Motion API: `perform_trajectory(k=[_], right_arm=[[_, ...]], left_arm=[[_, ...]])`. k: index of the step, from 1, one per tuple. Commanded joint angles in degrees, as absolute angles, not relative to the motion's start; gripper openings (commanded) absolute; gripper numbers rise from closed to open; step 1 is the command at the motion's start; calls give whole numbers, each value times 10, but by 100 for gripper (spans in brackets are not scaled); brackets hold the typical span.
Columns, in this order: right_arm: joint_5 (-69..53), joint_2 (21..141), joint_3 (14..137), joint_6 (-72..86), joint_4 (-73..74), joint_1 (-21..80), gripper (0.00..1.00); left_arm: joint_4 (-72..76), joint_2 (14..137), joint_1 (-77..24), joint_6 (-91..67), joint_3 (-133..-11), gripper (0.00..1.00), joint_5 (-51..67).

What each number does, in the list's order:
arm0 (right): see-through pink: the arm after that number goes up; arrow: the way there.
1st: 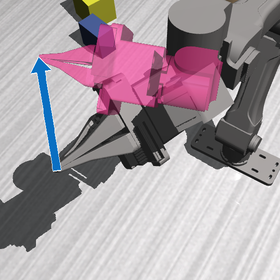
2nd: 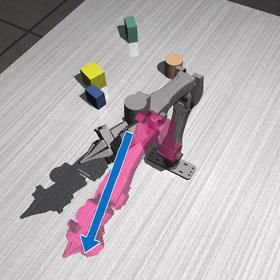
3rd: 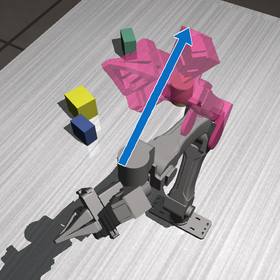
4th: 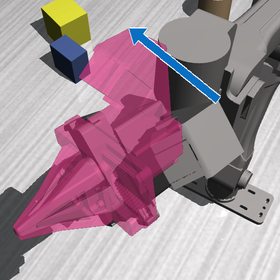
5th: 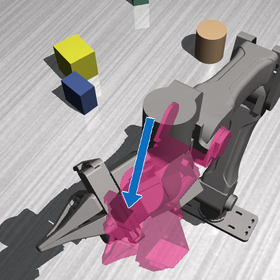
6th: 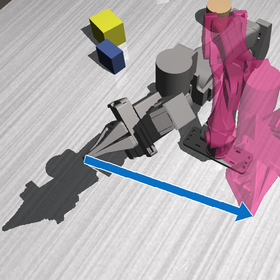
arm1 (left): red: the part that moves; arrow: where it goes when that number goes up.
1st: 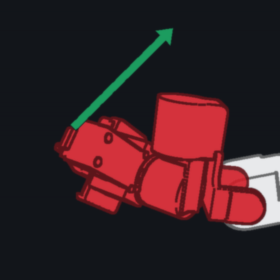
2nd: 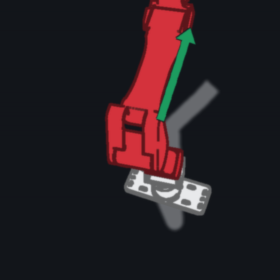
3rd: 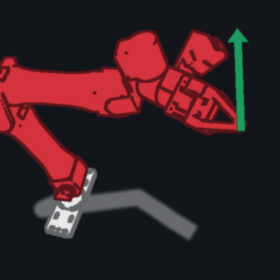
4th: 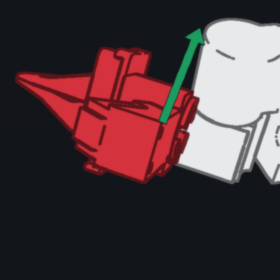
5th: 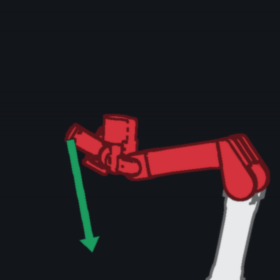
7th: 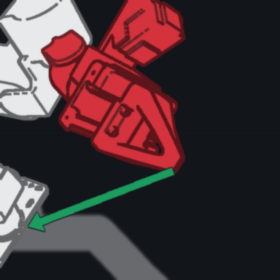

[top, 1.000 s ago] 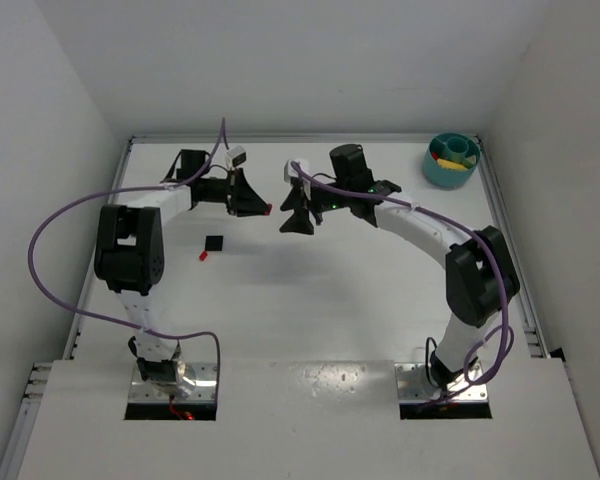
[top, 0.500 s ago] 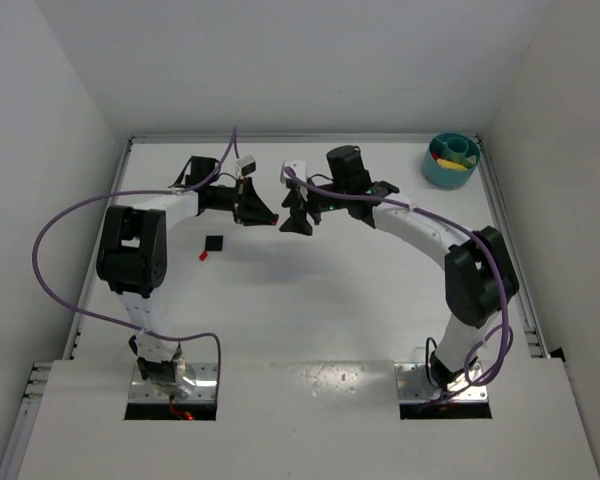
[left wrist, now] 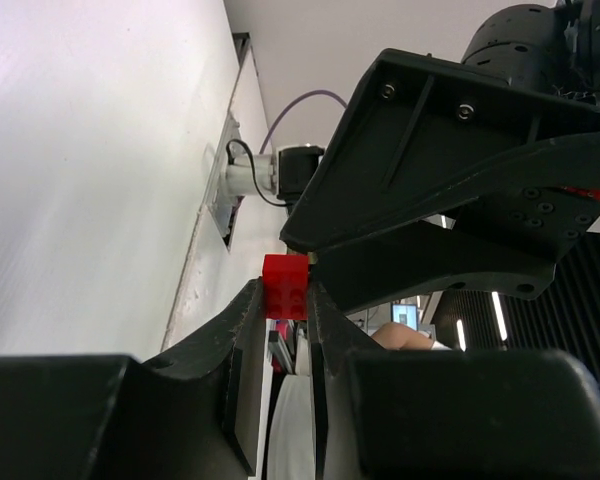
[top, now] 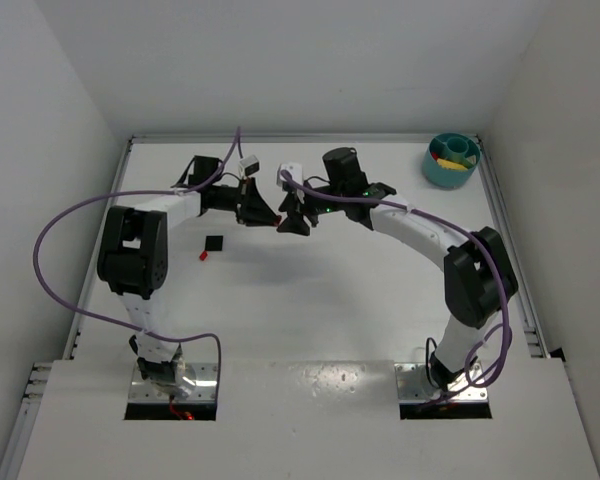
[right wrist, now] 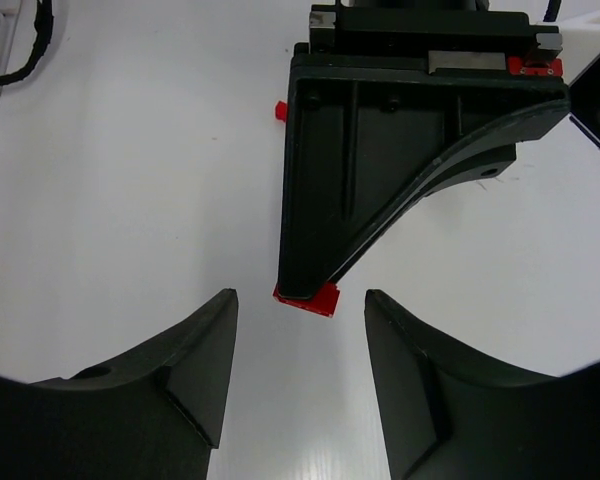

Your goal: Sort the legos into containers by color

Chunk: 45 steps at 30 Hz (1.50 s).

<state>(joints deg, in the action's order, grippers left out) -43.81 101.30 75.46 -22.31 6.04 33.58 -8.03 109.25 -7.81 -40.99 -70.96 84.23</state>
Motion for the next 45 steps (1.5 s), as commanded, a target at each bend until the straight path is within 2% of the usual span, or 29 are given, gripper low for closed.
perform_trajectory(k=[1, 10, 19, 20, 29, 30, 31, 45], right_arm=[[-446, 1020, 773, -219, 31, 340, 54], [-434, 1032, 779, -208, 31, 340, 48], [-429, 1032, 779, -208, 30, 340, 32], [-429, 1027, 779, -208, 30, 340, 28], [-417, 1009, 768, -208, 25, 340, 32], [-417, 1009, 768, -208, 25, 340, 38], [-417, 1004, 768, -208, 25, 340, 40], [-417, 992, 763, -200, 25, 340, 40]], left_arm=[[-68, 1058, -93, -403, -727, 4, 882], [-68, 1058, -98, -403, -737, 4, 882], [-73, 1058, -98, -397, -737, 3, 882], [-73, 1058, -98, -397, -737, 3, 882], [-73, 1063, -98, -392, -737, 2, 877], [-73, 1063, -98, -392, -737, 2, 877], [-73, 1063, -98, -392, -737, 2, 877], [-73, 1063, -93, -392, -727, 0, 872]])
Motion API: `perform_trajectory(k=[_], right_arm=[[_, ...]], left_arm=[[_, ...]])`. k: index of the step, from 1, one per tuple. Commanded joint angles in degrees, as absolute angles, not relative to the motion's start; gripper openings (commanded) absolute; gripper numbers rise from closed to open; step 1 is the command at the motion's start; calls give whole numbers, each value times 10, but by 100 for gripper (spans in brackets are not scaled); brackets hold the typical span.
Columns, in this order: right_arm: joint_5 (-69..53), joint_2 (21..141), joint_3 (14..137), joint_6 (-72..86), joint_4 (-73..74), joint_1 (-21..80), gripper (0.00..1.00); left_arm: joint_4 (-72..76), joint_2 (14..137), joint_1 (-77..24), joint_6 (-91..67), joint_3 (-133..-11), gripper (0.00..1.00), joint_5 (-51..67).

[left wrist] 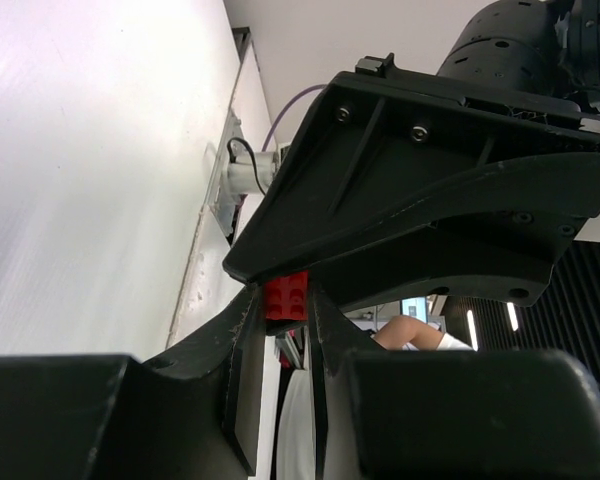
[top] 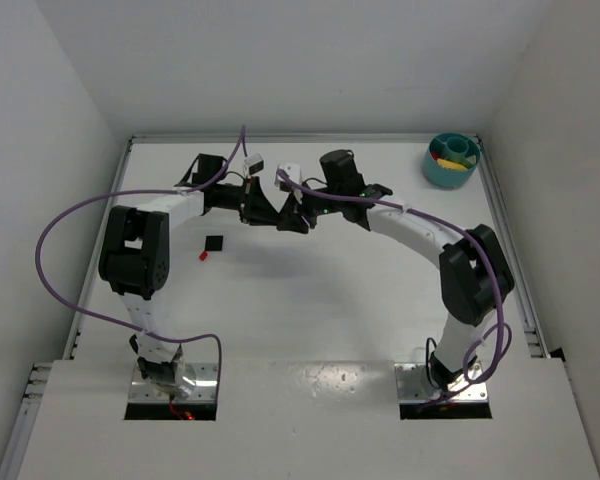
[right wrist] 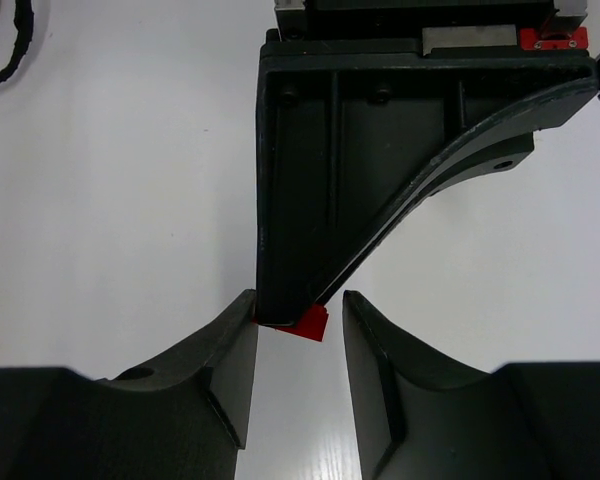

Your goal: Sort the legos into containers by color

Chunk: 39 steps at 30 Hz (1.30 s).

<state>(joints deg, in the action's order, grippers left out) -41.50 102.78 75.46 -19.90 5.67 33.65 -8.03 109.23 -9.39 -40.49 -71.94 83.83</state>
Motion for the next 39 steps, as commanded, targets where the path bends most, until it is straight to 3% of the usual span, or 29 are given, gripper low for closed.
perform_trajectory(k=[1, 10, 16, 22, 25, 26, 29, 30, 34, 39], right_arm=[[-417, 987, 758, -200, 25, 340, 40], [-417, 982, 758, -195, 30, 340, 40], [-411, 988, 758, -195, 41, 340, 32], [-404, 999, 763, -200, 58, 340, 34], [-404, 999, 763, -200, 58, 340, 26], [-404, 999, 763, -206, 63, 340, 23], [-399, 999, 763, -206, 63, 340, 19], [-399, 999, 758, -206, 63, 340, 17], [-394, 999, 752, -206, 63, 340, 15], [-374, 988, 740, -206, 69, 335, 12]], left_arm=[[-73, 1063, -93, -392, -727, 0, 872], [-73, 1069, -93, -392, -727, 0, 867], [-73, 1069, -93, -392, -727, 0, 867], [-73, 1063, -93, -392, -732, 0, 867], [-73, 1063, -93, -387, -732, 0, 873], [-73, 1063, -93, -387, -737, 7, 873], [-73, 1063, -93, -387, -737, 46, 873], [-73, 1063, -88, -387, -737, 51, 873], [-90, 1046, -76, -354, -732, 60, 856], [-123, 1035, -50, -322, -732, 61, 824]])
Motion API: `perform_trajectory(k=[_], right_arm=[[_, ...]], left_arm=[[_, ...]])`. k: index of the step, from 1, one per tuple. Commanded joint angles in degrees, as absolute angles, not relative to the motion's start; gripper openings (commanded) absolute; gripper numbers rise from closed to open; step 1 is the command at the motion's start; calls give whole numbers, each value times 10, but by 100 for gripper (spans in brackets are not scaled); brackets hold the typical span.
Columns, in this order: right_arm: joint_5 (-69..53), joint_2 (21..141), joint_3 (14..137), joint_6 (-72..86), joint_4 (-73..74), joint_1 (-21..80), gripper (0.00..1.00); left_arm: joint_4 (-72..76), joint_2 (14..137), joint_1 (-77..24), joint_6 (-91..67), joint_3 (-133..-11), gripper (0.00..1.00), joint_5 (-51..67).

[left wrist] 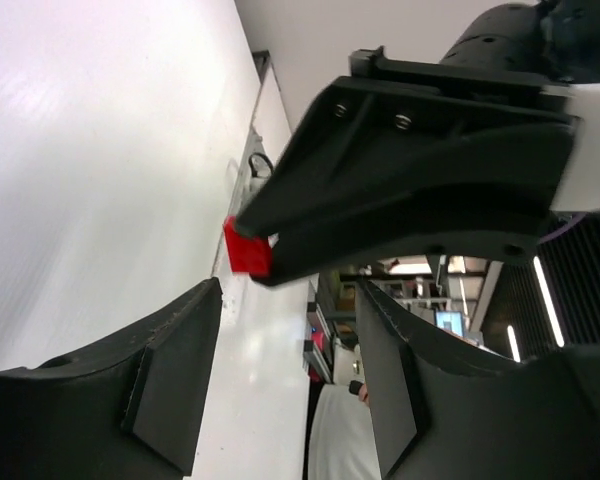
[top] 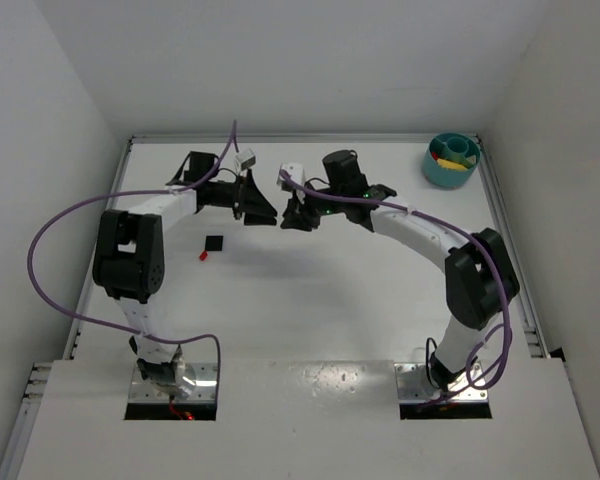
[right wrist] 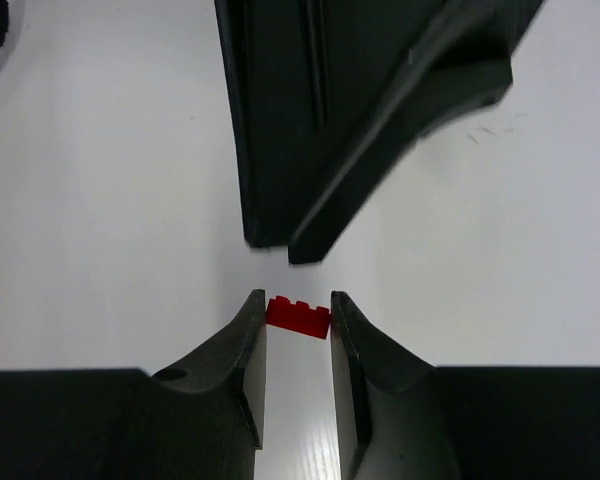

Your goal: Sort the legos into containers by color

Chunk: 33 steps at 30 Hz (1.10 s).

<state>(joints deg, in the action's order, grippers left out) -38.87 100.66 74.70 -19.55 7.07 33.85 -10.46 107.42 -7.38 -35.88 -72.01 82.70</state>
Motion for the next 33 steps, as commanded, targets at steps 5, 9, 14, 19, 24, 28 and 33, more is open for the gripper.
perform_trajectory(k=[5, 9, 14, 19, 24, 28, 33], right_arm=[[-273, 964, 720, -199, 69, 322, 11], [-156, 957, 730, -145, 62, 287, 8], [-51, 983, 785, -90, 87, 189, 7], [30, 1058, 912, -84, 126, 117, 7], [67, 1170, 1104, -70, 193, 76, 5], [100, 1251, 1197, -53, 208, 63, 5], [145, 1303, 1239, -41, 198, 58, 4]], left_arm=[[-242, 1028, 11, -218, -765, 61, 711], [-336, 1020, 32, -103, -831, 61, 577], [-345, 963, -12, -45, -837, 61, 376], [-327, 933, -54, -26, -826, 61, 269], [-322, 951, -59, -38, -845, 61, 274], [-322, 964, -59, -43, -857, 61, 279], [-322, 981, -59, -59, -862, 61, 279]])
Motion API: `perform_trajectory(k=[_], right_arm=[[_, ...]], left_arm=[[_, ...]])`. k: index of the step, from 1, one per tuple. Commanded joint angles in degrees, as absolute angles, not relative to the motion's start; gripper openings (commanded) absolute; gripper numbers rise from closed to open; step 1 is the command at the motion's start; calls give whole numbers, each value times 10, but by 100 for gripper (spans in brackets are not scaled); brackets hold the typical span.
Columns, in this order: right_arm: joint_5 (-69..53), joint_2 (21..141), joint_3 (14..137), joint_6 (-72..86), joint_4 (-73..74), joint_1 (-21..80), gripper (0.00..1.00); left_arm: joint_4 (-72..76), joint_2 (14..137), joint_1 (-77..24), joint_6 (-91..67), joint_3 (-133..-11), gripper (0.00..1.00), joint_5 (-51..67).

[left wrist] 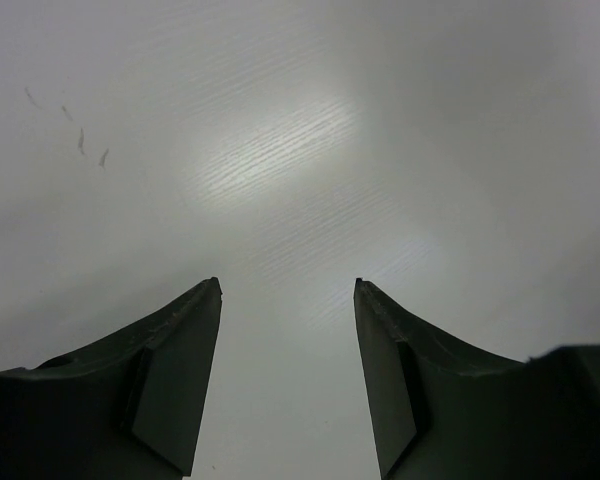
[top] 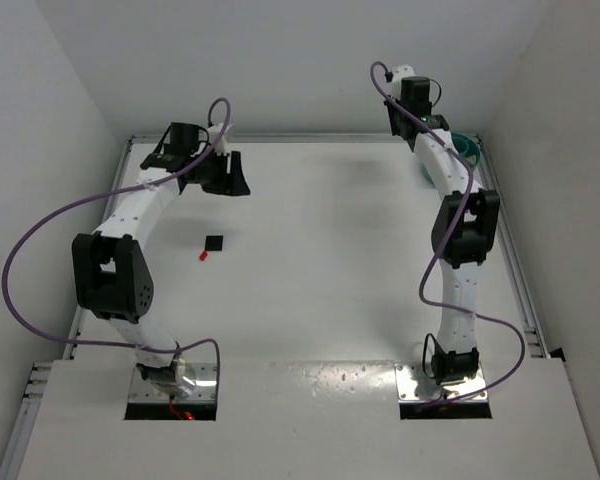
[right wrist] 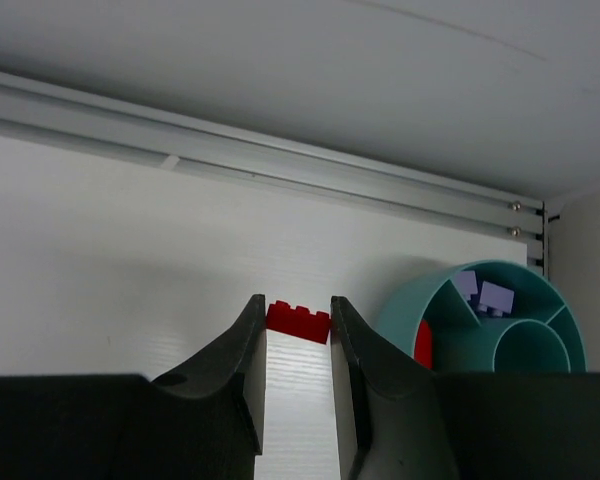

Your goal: Sort the legos into containers by color

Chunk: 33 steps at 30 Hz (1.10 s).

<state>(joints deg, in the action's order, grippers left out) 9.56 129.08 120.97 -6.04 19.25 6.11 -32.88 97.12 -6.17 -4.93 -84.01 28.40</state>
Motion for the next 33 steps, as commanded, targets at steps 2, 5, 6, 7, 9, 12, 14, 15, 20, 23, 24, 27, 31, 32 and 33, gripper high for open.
perform_trajectory(k=[2, 5, 6, 7, 9, 12, 14, 15, 20, 23, 24, 27, 31, 32, 33], right_arm=[[158, 1311, 1245, -36, 193, 48, 4], [166, 1311, 1245, -36, 186, 41, 4], [171, 1311, 1245, -36, 186, 40, 4], [171, 1311, 1245, -36, 186, 34, 4], [171, 1311, 1240, -36, 186, 29, 4], [177, 1294, 1218, -36, 186, 29, 4], [183, 1280, 1199, -42, 186, 24, 4], [183, 1280, 1194, -48, 181, 24, 4], [209, 1267, 1187, -62, 181, 13, 4], [214, 1257, 1174, -62, 181, 3, 4], [214, 1251, 1169, -62, 181, 3, 4], [221, 1251, 1164, -67, 176, 3, 4], [227, 1261, 1170, -73, 170, -3, 4], [233, 1261, 1170, -73, 170, -3, 4], [233, 1267, 1170, -73, 170, -8, 4]], left_arm=[[-322, 986, -59, -64, -862, 61, 285], [-322, 991, -59, -70, -862, 61, 290], [-316, 991, -59, -70, -862, 61, 290], [-316, 991, -59, -70, -862, 61, 296], [-304, 991, -59, -76, -856, 61, 296], [-296, 991, -64, -70, -850, 61, 296], [-291, 997, -71, -65, -850, 61, 296], [-286, 998, -71, -65, -850, 61, 296], [-286, 1004, -100, -52, -857, 61, 268], [-286, 1004, -119, -33, -862, 63, 243], [-286, 1004, -119, -26, -862, 63, 236], [-286, 1004, -134, -18, -862, 78, 211], [-286, 1009, -146, -11, -875, 83, 205], [-286, 1009, -146, -6, -880, 83, 205], [-286, 1014, -146, -6, -885, 83, 205]])
